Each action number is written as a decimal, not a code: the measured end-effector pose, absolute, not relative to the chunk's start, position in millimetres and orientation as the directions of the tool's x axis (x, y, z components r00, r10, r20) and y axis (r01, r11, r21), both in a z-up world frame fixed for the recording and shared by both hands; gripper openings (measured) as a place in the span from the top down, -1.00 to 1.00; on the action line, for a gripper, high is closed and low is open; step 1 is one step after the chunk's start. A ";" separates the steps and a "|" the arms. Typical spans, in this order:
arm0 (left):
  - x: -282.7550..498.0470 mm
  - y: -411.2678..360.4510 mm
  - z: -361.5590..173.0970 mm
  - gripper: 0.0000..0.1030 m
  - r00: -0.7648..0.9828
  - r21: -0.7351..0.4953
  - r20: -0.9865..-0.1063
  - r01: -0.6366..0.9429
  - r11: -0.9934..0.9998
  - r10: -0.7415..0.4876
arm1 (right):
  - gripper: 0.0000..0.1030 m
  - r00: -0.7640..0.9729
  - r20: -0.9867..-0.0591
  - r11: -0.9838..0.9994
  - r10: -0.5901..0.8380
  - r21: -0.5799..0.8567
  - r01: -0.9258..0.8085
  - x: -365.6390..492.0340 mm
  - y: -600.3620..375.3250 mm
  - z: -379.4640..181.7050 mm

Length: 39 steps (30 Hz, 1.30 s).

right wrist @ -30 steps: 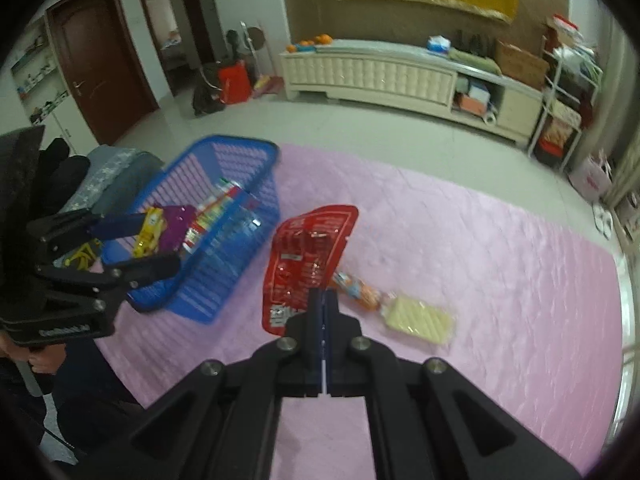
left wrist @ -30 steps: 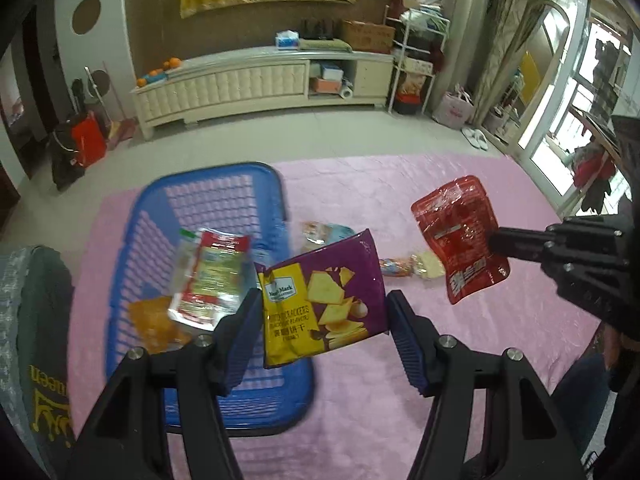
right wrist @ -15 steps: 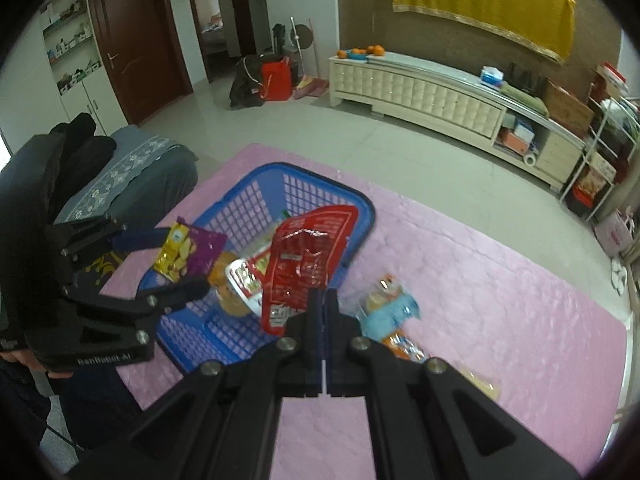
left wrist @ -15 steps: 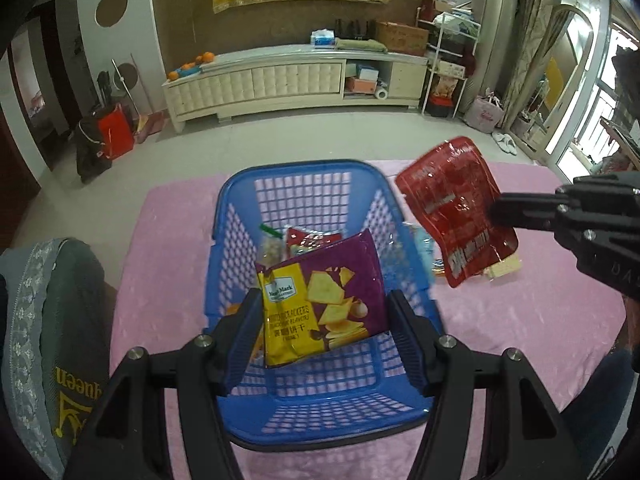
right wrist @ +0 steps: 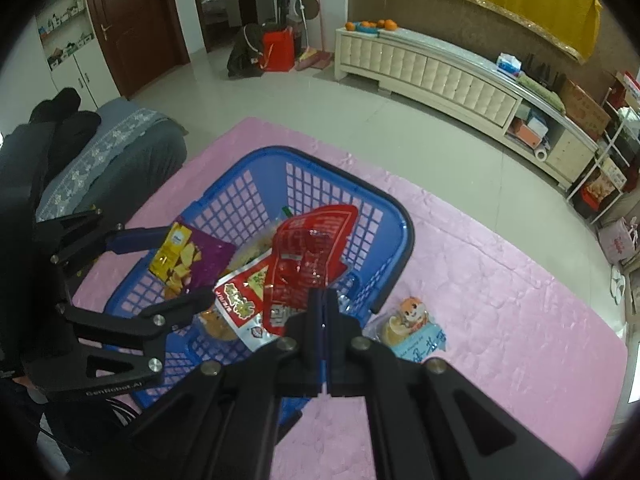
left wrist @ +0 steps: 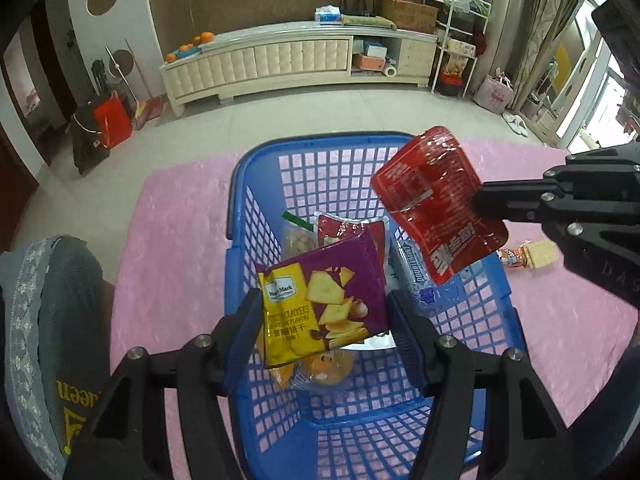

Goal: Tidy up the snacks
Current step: 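Carry both packs over the blue basket and open both tools to drop them, then move both tools back over the remaining snacks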

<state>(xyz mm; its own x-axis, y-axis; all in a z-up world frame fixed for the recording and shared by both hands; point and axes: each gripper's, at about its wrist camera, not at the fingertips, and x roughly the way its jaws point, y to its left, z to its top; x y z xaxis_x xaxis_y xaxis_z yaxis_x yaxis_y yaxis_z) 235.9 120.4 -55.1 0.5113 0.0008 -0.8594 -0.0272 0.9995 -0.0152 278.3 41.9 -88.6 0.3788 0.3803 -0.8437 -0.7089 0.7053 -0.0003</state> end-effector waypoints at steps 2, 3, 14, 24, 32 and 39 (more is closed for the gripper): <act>239.2 123.6 -60.3 -0.16 0.506 -0.017 -0.863 -0.023 1.000 -0.003 | 0.95 0.379 -0.849 0.704 0.367 -0.012 -0.710 279.8 46.9 -91.8; 240.5 124.3 -62.1 -0.17 0.503 -0.020 -0.864 -0.023 1.000 -0.005 | 0.95 0.382 -0.851 0.705 0.361 -0.019 -0.709 281.1 48.8 -93.3; 231.6 118.1 -63.2 -0.62 0.493 -0.025 -0.870 -0.018 1.000 -0.013 | -0.59 0.394 -0.857 0.729 0.333 -0.031 -0.683 288.4 46.8 -98.3; 213.5 93.6 -20.1 -0.62 0.551 -0.056 -0.834 -0.023 0.998 -0.034 | -0.61 0.458 -0.830 0.757 0.317 -0.069 -0.649 269.9 -13.7 -71.6; 212.7 33.3 5.2 -0.62 0.571 -0.036 -0.819 0.057 0.998 -0.062 | -0.62 0.482 -0.827 0.812 0.291 -0.053 -0.582 266.3 -79.1 -62.0; 228.9 -20.7 5.4 -0.62 0.568 -0.025 -0.818 0.123 0.992 -0.091 | -0.62 0.470 -0.838 0.835 0.278 -0.032 -0.549 266.9 -123.5 -69.2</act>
<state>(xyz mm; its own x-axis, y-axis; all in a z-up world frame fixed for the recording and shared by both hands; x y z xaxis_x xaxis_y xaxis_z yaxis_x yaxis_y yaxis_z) 228.9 -20.7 5.4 0.5680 -0.0909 -0.8180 0.1232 0.9921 -0.0246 266.9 -123.5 -69.2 0.4704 0.2777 -0.8376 -0.5492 0.8351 -0.0315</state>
